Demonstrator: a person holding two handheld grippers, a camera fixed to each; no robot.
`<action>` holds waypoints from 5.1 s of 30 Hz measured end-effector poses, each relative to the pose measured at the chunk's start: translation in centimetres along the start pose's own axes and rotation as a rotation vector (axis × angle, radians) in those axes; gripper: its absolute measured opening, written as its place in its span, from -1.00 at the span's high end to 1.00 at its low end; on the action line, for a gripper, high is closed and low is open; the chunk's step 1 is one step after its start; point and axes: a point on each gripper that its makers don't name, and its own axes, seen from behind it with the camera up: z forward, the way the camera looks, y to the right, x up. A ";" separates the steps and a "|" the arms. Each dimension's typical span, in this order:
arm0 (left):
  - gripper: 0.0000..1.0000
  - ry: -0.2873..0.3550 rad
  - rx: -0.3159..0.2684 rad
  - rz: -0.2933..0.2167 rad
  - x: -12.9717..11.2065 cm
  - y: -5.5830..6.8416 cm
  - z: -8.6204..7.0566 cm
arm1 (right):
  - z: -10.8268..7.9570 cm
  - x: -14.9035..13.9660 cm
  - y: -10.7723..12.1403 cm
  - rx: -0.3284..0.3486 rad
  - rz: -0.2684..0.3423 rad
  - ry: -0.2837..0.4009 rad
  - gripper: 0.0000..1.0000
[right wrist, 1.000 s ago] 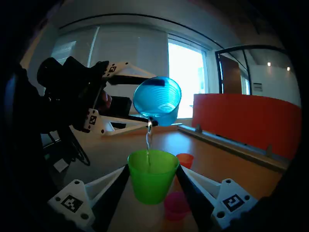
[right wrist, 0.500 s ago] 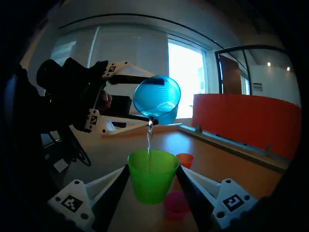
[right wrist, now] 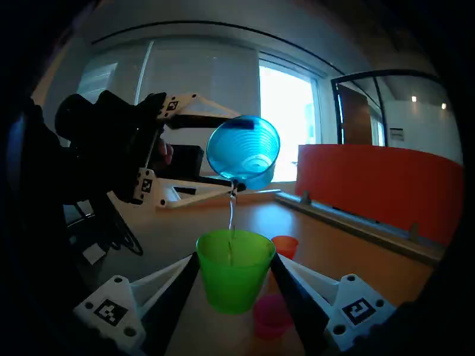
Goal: Pour water
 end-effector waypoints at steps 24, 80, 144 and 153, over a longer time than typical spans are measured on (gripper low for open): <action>-0.67 0.008 0.012 0.079 0.3 0.2 0.3 | -0.1 -0.1 -0.1 0.004 -0.005 -0.003 -0.79; -0.68 0.027 0.072 0.288 1.4 -0.4 -0.2 | 0.1 -0.4 -0.2 0.007 -0.009 -0.006 -0.80; -0.67 0.046 0.099 0.391 2.2 -0.8 -0.1 | 0.1 -0.4 0.0 0.002 -0.006 0.001 -0.79; -0.68 0.034 0.088 0.237 1.4 -0.6 -0.2 | 0.1 -0.4 0.0 0.000 -0.004 0.000 -0.79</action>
